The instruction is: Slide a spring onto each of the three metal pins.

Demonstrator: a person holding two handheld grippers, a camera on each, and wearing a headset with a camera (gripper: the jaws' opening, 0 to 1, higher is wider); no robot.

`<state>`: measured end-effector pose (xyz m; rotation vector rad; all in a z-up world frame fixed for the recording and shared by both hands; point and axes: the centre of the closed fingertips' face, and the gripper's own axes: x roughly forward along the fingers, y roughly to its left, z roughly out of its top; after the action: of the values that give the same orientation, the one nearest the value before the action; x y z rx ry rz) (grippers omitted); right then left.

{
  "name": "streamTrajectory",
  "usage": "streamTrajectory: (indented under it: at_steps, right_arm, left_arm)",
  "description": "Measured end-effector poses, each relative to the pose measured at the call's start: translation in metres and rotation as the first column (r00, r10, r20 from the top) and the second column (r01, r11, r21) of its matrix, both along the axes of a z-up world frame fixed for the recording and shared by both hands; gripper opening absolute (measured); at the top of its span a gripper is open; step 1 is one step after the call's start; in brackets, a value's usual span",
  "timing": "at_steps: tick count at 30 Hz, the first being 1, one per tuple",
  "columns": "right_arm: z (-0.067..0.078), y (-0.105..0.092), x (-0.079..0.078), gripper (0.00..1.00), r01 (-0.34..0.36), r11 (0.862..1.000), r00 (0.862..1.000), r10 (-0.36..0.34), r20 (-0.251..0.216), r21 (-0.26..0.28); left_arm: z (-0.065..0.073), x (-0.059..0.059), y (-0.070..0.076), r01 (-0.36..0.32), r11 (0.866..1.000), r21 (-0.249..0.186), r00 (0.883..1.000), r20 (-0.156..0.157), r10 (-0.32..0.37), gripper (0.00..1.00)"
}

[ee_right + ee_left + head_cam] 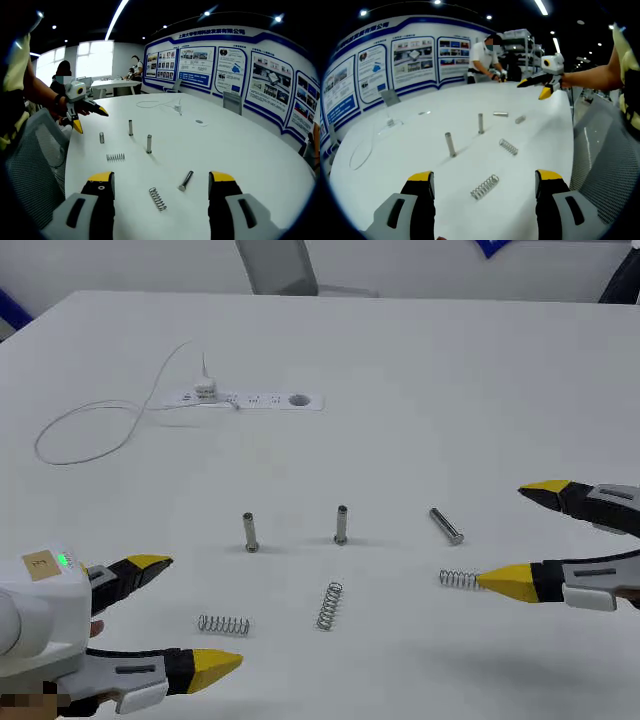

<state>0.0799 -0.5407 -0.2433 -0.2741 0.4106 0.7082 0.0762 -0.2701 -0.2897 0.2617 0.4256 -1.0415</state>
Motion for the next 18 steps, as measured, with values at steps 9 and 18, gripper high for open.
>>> streamTrajectory:
  at_steps: [9,18]
  right_arm:
    - [-0.007,-0.006,0.032,0.67,0.064,0.997,0.997,-0.067,-0.05,-0.044]
    - [-0.024,-0.015,0.062,0.51,0.162,0.984,0.977,-0.171,-0.128,-0.075]
  left_arm:
    - [-0.001,-0.001,-0.003,0.004,1.0,0.001,1.0,0.0,-0.004,0.84]
    - [-0.001,-0.001,-0.004,0.005,1.0,0.001,1.0,0.001,-0.005,0.84]
